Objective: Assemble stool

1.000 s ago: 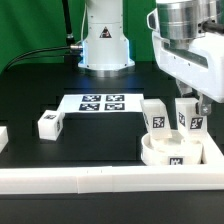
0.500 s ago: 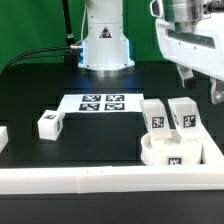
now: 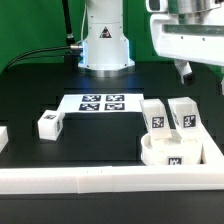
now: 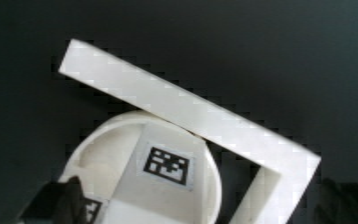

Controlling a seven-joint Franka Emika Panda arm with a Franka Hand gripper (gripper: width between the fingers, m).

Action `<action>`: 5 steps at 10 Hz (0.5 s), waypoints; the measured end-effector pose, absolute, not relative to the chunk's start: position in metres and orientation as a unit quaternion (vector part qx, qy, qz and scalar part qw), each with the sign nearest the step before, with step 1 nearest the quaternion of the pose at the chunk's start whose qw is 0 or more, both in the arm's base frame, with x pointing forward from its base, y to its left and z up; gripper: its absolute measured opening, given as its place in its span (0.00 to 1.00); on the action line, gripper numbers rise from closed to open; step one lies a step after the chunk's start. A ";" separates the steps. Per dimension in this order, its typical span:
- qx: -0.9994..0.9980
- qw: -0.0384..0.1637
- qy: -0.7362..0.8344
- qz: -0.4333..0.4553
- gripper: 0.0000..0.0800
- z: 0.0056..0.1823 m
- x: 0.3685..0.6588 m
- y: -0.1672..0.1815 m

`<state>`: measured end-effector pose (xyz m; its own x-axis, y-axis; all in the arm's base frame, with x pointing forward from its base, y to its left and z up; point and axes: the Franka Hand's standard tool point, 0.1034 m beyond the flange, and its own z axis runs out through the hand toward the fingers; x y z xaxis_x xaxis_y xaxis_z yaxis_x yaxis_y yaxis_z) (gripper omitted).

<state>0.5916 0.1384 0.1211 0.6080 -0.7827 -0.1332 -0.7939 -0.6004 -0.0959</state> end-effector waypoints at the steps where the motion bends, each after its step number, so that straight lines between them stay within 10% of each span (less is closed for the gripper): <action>1: -0.928 0.064 0.366 0.032 0.81 0.122 0.591 0.139; 5: -0.982 0.060 0.175 0.024 0.81 0.127 0.594 0.138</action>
Offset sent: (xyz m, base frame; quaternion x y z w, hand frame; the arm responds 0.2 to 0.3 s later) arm 0.0084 0.0035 0.0122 0.0074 -0.0307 -0.2606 0.9649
